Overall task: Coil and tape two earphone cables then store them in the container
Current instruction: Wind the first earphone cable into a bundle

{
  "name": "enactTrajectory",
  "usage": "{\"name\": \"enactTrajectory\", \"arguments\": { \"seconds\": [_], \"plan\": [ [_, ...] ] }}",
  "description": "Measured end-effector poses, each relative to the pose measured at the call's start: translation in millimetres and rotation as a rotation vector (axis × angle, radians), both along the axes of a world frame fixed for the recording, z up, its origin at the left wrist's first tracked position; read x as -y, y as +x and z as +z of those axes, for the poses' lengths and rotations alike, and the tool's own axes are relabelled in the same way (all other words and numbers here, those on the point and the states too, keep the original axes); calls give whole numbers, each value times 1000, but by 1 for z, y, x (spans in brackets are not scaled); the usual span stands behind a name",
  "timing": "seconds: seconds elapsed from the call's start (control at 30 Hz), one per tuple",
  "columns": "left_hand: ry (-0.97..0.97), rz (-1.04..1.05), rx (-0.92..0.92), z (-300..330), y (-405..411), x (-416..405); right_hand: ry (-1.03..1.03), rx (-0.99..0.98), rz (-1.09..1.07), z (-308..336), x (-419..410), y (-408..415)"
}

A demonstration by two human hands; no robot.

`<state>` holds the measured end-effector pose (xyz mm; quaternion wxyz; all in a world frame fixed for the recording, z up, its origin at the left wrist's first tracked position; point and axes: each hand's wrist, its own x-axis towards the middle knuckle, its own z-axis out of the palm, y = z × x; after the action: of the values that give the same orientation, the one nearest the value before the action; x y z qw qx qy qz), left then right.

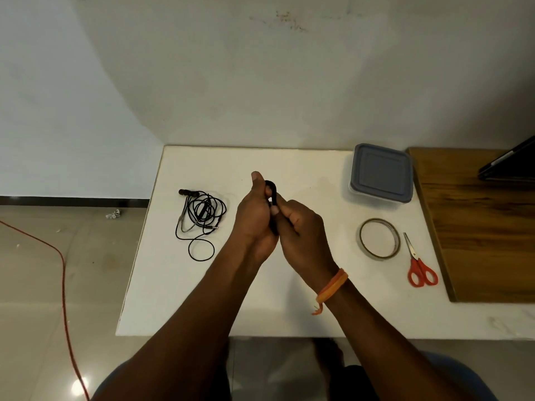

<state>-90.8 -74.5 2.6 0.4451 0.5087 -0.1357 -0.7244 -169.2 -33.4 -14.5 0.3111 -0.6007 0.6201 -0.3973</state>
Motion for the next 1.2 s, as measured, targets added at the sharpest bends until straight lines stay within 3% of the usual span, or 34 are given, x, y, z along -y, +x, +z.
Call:
{"name": "enactTrajectory", "arguments": {
  "seconds": [0.07, 0.13, 0.23, 0.37, 0.67, 0.8, 1.07, 1.2],
  "plan": [
    [-29, -17, 10, 0, 2, 3, 105, 177, 34, 4, 2, -2],
    [-67, -42, 31, 1, 5, 4, 141, 215, 70, 6, 3, -3],
    [-110, -68, -7, 2, 6, 2, 73, 52, 78, 5, 4, -2],
    [-184, -162, -31, 2, -3, -5, -54, -148, -67, -5, 5, -3],
    [-264, -260, 37, 0, -8, -9, -105, -234, -126, -8, 4, -2],
    [-351, -347, 156, -5, 0, -2, -131, -289, -143, -3, 7, -9],
    [-178, -395, 93, -3, 24, 13, 36, -26, 33, 8, 14, -30],
    [-125, -294, 27, -3, 24, 13, -13, -203, 55, 2, 12, -31]
  ]
}}
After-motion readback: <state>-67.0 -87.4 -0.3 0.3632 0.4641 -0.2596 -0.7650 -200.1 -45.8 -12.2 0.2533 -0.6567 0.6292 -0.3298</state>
